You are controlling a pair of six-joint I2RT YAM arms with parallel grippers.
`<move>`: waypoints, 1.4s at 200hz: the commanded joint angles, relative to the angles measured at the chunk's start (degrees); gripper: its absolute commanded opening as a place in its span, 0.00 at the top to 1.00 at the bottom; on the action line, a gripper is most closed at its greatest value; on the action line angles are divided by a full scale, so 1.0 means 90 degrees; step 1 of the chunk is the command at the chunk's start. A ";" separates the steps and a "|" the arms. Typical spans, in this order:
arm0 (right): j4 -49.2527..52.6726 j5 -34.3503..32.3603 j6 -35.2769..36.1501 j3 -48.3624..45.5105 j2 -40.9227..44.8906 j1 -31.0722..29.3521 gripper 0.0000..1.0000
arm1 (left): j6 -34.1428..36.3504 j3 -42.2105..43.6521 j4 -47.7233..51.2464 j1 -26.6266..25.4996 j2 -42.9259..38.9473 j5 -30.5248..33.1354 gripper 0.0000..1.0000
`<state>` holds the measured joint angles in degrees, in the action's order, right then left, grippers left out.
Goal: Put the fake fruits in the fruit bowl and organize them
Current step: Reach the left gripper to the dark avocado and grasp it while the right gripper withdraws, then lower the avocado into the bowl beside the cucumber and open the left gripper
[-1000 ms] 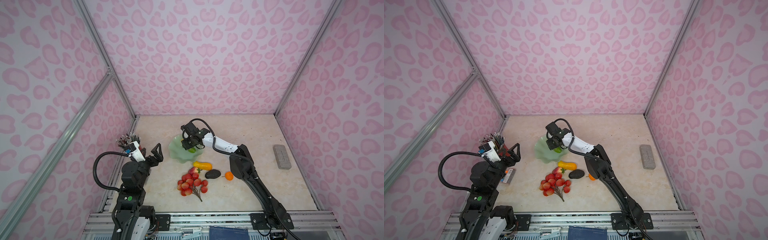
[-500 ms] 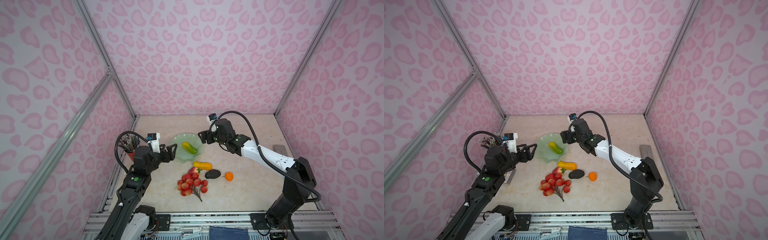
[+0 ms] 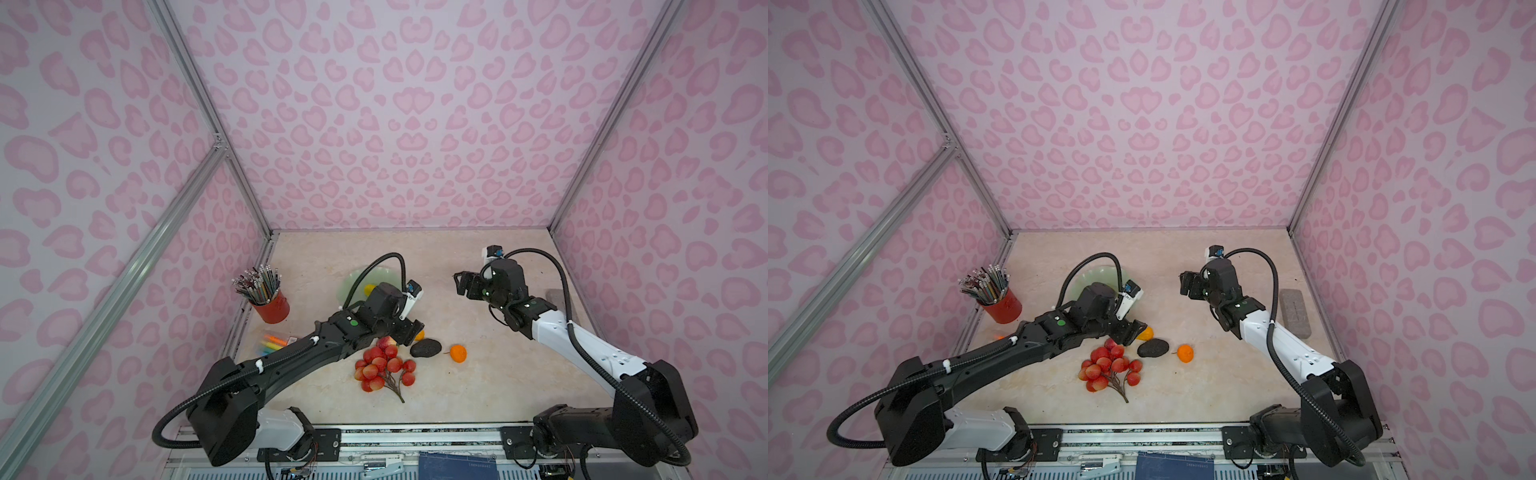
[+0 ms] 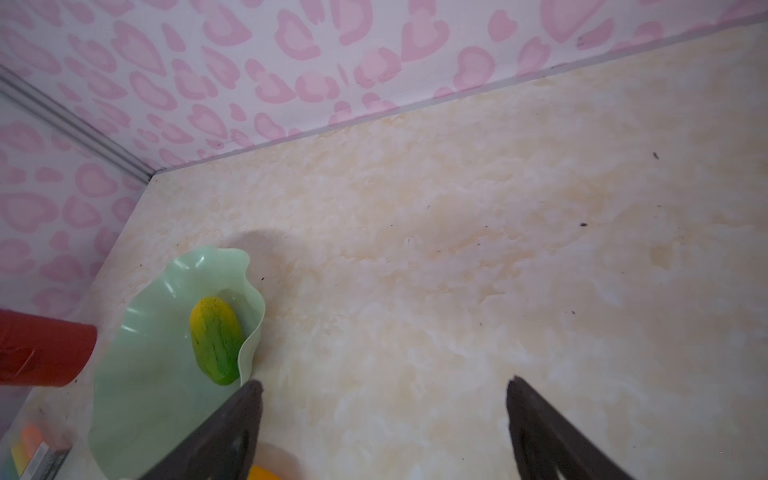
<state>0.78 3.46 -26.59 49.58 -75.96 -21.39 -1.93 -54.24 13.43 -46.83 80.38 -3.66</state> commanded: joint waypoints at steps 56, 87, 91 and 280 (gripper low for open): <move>0.0026 0.0406 -0.0109 0.0033 0.0150 0.0441 0.09 | 0.0269 -0.1094 0.0704 -0.0807 0.2116 0.0406 0.24; -0.0008 0.0361 -0.0125 -0.0162 0.0278 0.0502 0.09 | 0.0274 -0.1215 0.0740 -0.0915 0.2555 0.0540 0.24; -0.0008 0.0388 -0.0154 -0.0176 0.0291 0.0520 0.09 | 0.0269 -0.1252 0.0780 -0.0920 0.2615 0.0571 0.24; 0.0124 0.0755 -0.0280 -0.0153 0.0045 0.0693 0.11 | -0.0182 -0.0448 0.0191 0.1423 -0.0053 0.1320 0.57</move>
<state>1.43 7.81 -28.16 47.90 -74.54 -15.05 -2.20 -58.74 17.04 -38.22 80.60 6.33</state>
